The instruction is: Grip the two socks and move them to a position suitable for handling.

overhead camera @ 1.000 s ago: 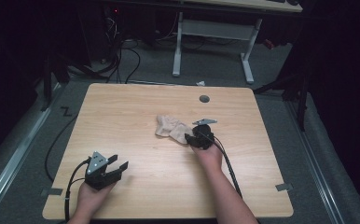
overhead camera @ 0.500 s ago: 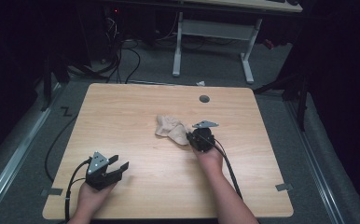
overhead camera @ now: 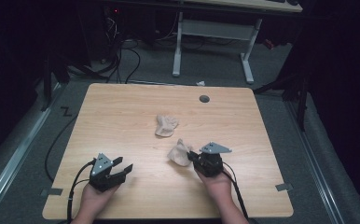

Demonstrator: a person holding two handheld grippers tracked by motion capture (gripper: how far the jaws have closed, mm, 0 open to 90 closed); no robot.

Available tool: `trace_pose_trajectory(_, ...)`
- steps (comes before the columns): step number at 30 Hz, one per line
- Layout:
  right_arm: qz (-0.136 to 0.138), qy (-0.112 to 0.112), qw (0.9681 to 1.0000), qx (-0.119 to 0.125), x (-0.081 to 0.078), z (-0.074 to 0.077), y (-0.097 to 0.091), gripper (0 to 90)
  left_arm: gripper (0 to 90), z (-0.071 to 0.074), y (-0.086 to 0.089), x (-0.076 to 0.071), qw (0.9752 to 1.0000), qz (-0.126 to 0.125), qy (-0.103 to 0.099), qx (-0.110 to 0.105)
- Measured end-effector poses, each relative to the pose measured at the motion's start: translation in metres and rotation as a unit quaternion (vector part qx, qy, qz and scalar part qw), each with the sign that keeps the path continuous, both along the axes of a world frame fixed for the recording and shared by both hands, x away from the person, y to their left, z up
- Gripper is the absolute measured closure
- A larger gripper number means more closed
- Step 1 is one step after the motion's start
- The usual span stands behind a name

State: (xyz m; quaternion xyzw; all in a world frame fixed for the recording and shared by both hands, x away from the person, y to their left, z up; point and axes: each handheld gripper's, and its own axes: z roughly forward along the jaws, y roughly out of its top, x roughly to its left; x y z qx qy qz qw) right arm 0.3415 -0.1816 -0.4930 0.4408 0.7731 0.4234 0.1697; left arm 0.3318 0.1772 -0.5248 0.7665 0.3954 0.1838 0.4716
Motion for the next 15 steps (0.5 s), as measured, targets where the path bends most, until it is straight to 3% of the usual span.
trace_pose_trajectory(6,0.029,0.021,0.9993,0.006,-0.022,-0.018,0.013,85.0,46.2,0.000,-0.007,-0.003,0.9999,-0.012,0.003,-0.002)
trace_pose_trajectory(11,0.050,0.032,0.9982,0.009,-0.023,-0.025,0.027,81.7,46.1,0.000,-0.018,-0.008,0.9996,-0.029,0.000,0.002)
trace_pose_trajectory(12,0.065,0.031,0.9974,0.008,-0.023,-0.026,0.035,77.6,45.9,0.000,-0.020,-0.009,0.9995,-0.033,0.000,0.002)
trace_pose_trajectory(15,0.070,0.026,0.9972,0.010,-0.024,-0.024,0.037,74.3,45.4,0.000,-0.027,-0.014,0.9989,-0.047,0.002,0.002)
